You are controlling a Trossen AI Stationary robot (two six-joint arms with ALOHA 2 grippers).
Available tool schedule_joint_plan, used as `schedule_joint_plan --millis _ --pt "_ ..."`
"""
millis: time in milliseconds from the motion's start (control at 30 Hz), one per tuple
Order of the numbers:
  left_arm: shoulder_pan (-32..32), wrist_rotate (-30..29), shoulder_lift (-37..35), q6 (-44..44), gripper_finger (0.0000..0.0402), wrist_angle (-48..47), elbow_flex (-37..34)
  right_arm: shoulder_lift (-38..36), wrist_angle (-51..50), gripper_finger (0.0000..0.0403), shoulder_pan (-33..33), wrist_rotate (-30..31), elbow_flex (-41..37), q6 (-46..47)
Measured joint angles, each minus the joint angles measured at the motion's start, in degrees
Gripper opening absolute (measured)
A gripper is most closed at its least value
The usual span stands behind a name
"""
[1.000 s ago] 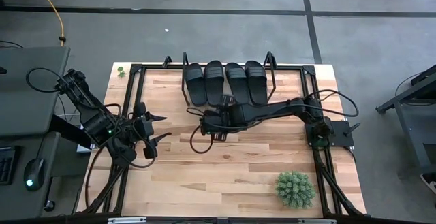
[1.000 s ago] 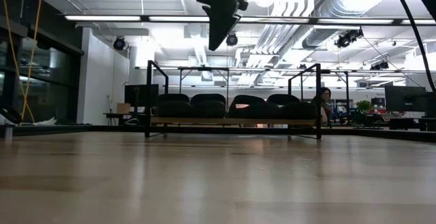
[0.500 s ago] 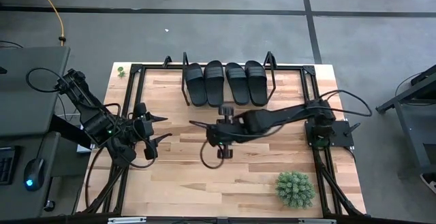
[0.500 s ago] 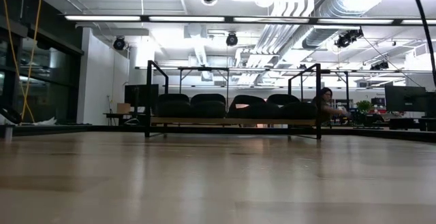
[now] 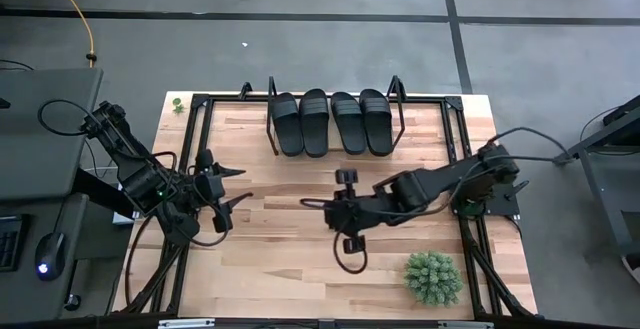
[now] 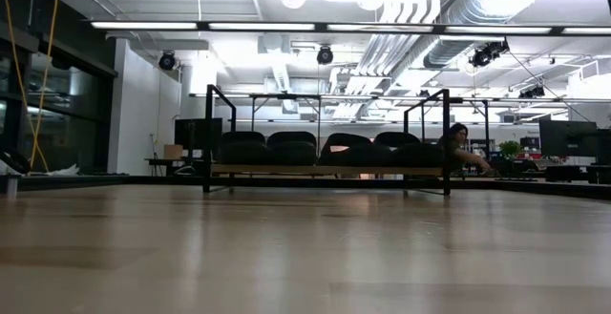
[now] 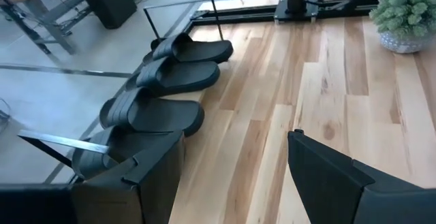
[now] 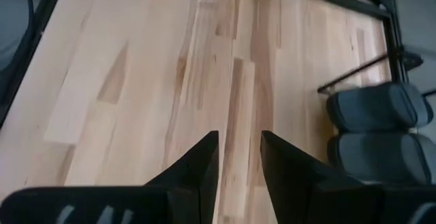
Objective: Pick and place slides into the shelf
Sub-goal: Return to Home Position
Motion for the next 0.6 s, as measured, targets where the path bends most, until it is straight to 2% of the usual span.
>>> schedule_joint_plan --millis 133,400,600 --pt "0.00 -2.44 0.02 -0.05 0.0246 0.04 0.00 -7.03 5.22 0.0099 -0.17 -0.06 -10.31 1.45" --pt "0.00 -2.33 0.01 0.03 0.0246 0.42 0.00 -27.95 27.49 0.0099 -0.33 -2.00 -36.31 -1.59" --pt "0.10 -6.23 0.00 6.55 0.0246 10.86 -2.92 -40.91 40.10 0.0099 -1.45 -8.17 -49.02 -1.81"
